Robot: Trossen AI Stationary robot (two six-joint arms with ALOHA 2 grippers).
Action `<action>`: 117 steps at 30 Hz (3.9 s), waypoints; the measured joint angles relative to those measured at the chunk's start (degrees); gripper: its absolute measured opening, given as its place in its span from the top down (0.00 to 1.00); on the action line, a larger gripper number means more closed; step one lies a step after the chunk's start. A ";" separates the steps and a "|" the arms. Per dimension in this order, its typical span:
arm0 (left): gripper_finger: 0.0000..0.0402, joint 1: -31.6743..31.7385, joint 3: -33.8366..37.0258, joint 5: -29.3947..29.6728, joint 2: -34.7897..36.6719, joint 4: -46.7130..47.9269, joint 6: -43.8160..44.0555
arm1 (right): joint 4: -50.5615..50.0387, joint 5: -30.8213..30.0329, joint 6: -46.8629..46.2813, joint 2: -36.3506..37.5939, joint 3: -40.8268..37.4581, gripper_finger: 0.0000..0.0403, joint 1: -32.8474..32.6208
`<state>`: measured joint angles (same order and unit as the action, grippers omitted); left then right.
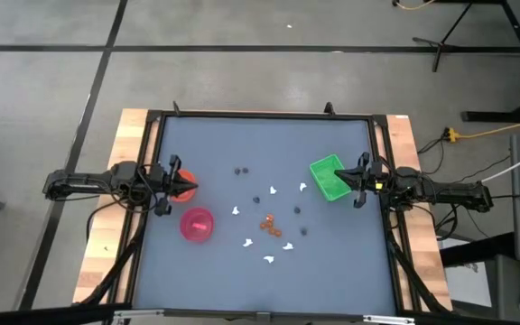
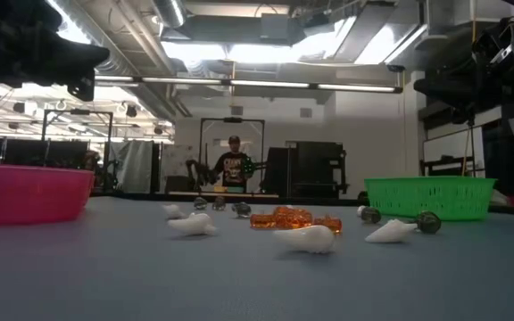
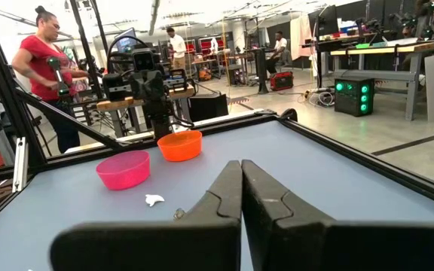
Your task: Sort Halloween decoration
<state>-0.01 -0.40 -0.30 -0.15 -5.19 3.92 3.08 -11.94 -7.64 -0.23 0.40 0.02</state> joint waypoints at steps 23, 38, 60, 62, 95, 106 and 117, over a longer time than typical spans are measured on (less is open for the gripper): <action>1.00 0.00 0.00 1.27 -0.01 -0.02 0.00 | 0.11 -0.02 0.00 0.00 0.00 0.98 -0.01; 1.00 -0.01 0.00 1.30 -0.01 -0.02 0.00 | 0.54 1.11 -4.11 0.00 -0.02 0.55 -0.01; 1.00 -0.02 0.00 1.32 -0.02 0.00 0.00 | 6.99 5.03 0.95 -11.82 12.01 0.50 -0.01; 1.00 -0.02 0.00 1.32 0.00 -0.02 0.00 | 6.44 5.12 1.99 -16.06 14.34 0.50 -0.01; 1.00 -0.02 0.00 1.32 0.00 -0.01 0.00 | -35.04 4.91 25.79 -75.86 55.28 0.51 0.37; 1.00 0.00 0.00 1.30 0.00 -0.01 0.00 | -36.45 7.72 29.48 -85.32 55.28 0.51 7.08; 1.00 0.00 0.00 1.30 0.00 -0.02 0.00 | -36.64 11.10 37.17 -93.61 55.28 0.51 9.41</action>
<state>-0.01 -0.40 0.99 -0.14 -5.21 3.92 -33.56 -0.84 29.53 -93.84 55.68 9.43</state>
